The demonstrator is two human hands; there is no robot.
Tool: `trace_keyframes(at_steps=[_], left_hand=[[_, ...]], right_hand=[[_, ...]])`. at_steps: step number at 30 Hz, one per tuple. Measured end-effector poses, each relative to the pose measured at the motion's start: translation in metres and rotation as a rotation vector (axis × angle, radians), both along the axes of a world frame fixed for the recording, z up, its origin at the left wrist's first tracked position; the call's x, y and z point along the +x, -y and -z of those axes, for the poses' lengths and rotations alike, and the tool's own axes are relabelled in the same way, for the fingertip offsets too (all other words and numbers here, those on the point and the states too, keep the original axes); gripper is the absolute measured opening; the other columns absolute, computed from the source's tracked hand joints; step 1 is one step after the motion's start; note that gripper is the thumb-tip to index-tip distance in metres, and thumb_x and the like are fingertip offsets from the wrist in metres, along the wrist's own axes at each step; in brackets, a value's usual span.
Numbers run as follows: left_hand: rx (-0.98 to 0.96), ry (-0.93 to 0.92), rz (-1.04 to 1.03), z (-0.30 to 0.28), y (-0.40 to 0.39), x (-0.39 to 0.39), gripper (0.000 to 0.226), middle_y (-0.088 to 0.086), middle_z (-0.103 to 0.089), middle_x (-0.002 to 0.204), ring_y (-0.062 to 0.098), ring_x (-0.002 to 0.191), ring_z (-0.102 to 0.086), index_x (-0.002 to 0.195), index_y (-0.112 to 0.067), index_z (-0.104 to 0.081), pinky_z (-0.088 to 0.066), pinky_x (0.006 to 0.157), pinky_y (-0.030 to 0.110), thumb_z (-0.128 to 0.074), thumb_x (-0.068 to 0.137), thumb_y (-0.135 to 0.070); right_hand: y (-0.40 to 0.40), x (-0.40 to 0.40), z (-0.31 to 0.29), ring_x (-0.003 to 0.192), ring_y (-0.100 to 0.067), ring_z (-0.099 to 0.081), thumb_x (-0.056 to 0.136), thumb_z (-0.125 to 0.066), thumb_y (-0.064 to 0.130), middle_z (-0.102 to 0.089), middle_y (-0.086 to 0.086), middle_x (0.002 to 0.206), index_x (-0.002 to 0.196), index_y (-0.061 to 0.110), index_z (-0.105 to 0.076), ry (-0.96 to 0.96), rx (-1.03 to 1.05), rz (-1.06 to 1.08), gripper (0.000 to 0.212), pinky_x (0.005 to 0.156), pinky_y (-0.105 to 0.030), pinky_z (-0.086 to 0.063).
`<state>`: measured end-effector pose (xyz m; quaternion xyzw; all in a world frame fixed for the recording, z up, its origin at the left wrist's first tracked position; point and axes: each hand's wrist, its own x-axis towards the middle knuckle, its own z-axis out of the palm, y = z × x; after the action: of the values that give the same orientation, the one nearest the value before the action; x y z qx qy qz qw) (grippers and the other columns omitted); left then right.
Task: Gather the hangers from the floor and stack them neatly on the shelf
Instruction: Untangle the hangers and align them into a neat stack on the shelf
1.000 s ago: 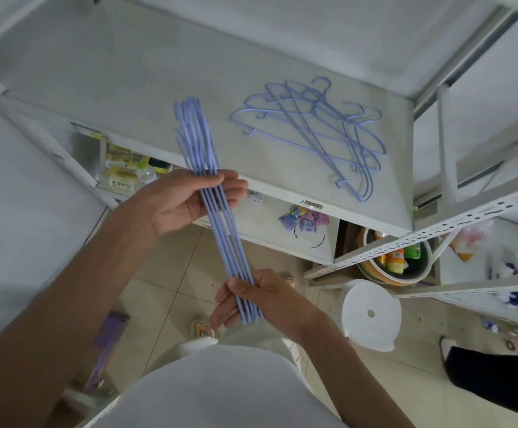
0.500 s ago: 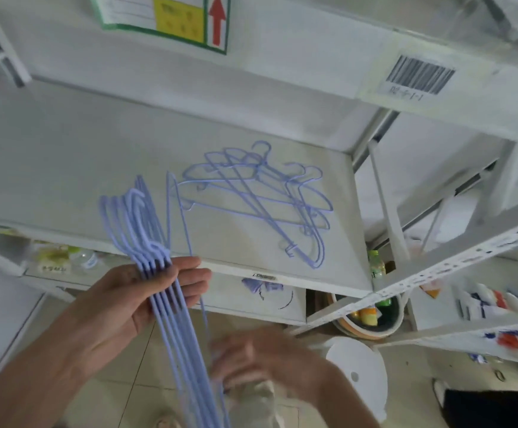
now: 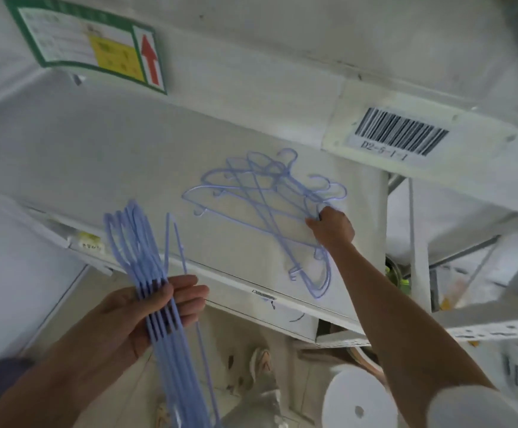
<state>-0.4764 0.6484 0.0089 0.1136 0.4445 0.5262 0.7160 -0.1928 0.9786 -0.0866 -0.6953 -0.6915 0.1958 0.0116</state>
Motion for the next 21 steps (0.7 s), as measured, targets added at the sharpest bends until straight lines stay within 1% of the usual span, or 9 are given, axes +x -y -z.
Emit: trace_keyframes(at_steps=[3,5,7,9,10,12,14,18,21], left_hand=[[0.009,-0.001,-0.092,0.003,-0.001,0.009,0.034,0.02,-0.064,0.14,0.035,0.127,-0.064,0.127,-0.008,-0.071,-0.06,0.093,0.037,-0.056,0.098,-0.019],[0.023,0.009,-0.137,0.005,-0.003,0.018,0.037,0.019,-0.064,0.14,0.033,0.126,-0.065,0.126,-0.008,-0.073,-0.06,0.092,0.036,-0.05,0.097,-0.017],[0.055,0.003,-0.153,0.0,-0.006,0.028,0.038,0.019,-0.064,0.14,0.032,0.127,-0.064,0.127,-0.008,-0.072,-0.059,0.093,0.035,-0.065,0.094,-0.024],[0.102,-0.007,-0.148,-0.003,-0.007,0.035,0.052,0.018,-0.064,0.14,0.032,0.129,-0.063,0.129,-0.007,-0.07,-0.059,0.095,0.035,-0.083,0.084,-0.031],[0.114,-0.009,-0.153,-0.005,-0.009,0.038,0.052,0.018,-0.064,0.14,0.032,0.129,-0.063,0.129,-0.007,-0.07,-0.058,0.095,0.034,-0.082,0.085,-0.031],[0.129,-0.003,-0.182,-0.008,-0.012,0.044,0.036,0.018,-0.065,0.139,0.032,0.128,-0.064,0.127,-0.007,-0.071,-0.059,0.094,0.034,-0.065,0.096,-0.023],[0.116,-0.025,-0.212,-0.008,-0.015,0.048,0.036,0.018,-0.066,0.137,0.031,0.125,-0.066,0.124,-0.007,-0.073,-0.06,0.091,0.033,-0.05,0.098,-0.017],[0.116,-0.028,-0.248,-0.009,-0.012,0.054,0.038,0.017,-0.068,0.135,0.03,0.123,-0.067,0.121,-0.008,-0.076,-0.061,0.09,0.032,-0.047,0.098,-0.016],[0.111,-0.022,-0.288,-0.012,-0.006,0.058,0.037,0.015,-0.071,0.132,0.029,0.12,-0.069,0.116,-0.01,-0.079,-0.061,0.088,0.031,-0.048,0.096,-0.017]], right_hand=[[-0.006,0.003,0.006,0.105,-0.038,-0.067,0.099,-0.059,0.037,-0.07,-0.015,0.109,0.103,0.014,-0.067,-0.023,0.149,-0.042,0.025,0.08,-0.038,-0.05],[-0.008,0.009,0.005,0.1,-0.039,-0.067,0.102,-0.057,0.036,-0.07,-0.013,0.106,0.103,0.015,-0.067,-0.025,0.272,-0.081,0.023,0.074,-0.038,-0.049],[-0.012,0.017,0.003,0.092,-0.038,-0.067,0.103,-0.055,0.032,-0.07,-0.011,0.102,0.102,0.014,-0.067,-0.062,0.391,-0.109,0.021,0.066,-0.035,-0.043],[-0.015,0.019,-0.005,0.087,-0.037,-0.067,0.103,-0.054,0.03,-0.071,-0.009,0.099,0.101,0.014,-0.066,-0.101,0.47,-0.136,0.02,0.062,-0.033,-0.038],[-0.017,0.018,-0.008,0.087,-0.037,-0.067,0.104,-0.054,0.03,-0.071,-0.008,0.099,0.102,0.015,-0.066,-0.113,0.491,-0.158,0.02,0.062,-0.034,-0.038],[-0.02,0.013,-0.012,0.091,-0.038,-0.067,0.104,-0.054,0.031,-0.072,-0.009,0.102,0.105,0.014,-0.067,-0.148,0.481,-0.19,0.022,0.065,-0.038,-0.046],[-0.022,0.005,-0.01,0.097,-0.039,-0.066,0.105,-0.053,0.031,-0.072,-0.014,0.104,0.107,0.01,-0.068,-0.164,0.41,-0.215,0.026,0.074,-0.041,-0.05],[-0.023,-0.012,0.001,0.111,-0.043,-0.062,0.106,-0.05,0.028,-0.063,-0.024,0.12,0.122,0.003,-0.06,-0.055,0.246,-0.277,0.031,0.092,-0.048,-0.05],[-0.027,-0.019,0.0,0.116,-0.044,-0.061,0.105,-0.052,0.03,-0.061,-0.025,0.126,0.128,0.004,-0.056,0.032,0.189,-0.305,0.035,0.095,-0.047,-0.049]])
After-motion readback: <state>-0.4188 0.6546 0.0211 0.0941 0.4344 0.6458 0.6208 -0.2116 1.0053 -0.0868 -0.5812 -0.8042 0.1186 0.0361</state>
